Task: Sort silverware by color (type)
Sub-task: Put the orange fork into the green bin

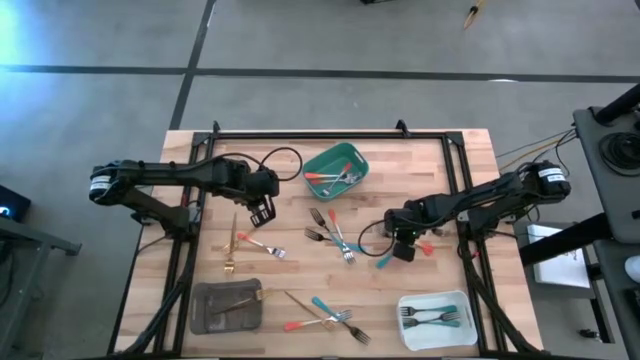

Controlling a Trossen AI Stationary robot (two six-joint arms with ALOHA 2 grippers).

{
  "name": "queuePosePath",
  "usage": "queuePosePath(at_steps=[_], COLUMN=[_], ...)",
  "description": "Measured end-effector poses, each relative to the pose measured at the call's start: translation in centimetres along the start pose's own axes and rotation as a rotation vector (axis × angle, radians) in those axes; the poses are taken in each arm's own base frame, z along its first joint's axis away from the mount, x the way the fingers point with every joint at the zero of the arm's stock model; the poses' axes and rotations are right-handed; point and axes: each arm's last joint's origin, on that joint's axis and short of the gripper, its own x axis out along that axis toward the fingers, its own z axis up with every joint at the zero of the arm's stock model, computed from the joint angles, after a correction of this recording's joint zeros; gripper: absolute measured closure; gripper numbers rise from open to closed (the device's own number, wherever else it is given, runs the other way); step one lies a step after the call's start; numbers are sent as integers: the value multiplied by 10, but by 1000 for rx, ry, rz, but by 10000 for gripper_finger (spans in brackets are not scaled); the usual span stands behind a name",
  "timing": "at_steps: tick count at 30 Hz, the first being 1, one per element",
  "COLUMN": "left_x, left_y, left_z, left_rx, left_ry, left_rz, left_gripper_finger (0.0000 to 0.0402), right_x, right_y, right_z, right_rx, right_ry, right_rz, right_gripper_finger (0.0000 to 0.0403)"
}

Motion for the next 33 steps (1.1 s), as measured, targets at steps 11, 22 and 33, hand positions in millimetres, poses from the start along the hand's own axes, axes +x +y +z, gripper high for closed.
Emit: queuePosePath(at_steps=[11, 22, 33], left_x=[0, 0, 5], left_y=[0, 7, 27], left_z=[0, 3, 11], left_rx=[-17, -32, 32], left_ry=[0, -61, -59], left_rz=[0, 158, 213], left_gripper_finger=[401, 401, 401], right_x=[-47, -119, -96], right_y=[20, -16, -115], right_z=[38, 112, 195], right_rx=[-79, -210, -228], right_ry=[-127, -460, -470], right_rz=[89, -119, -136], right_gripper_finger=[392, 393, 393])
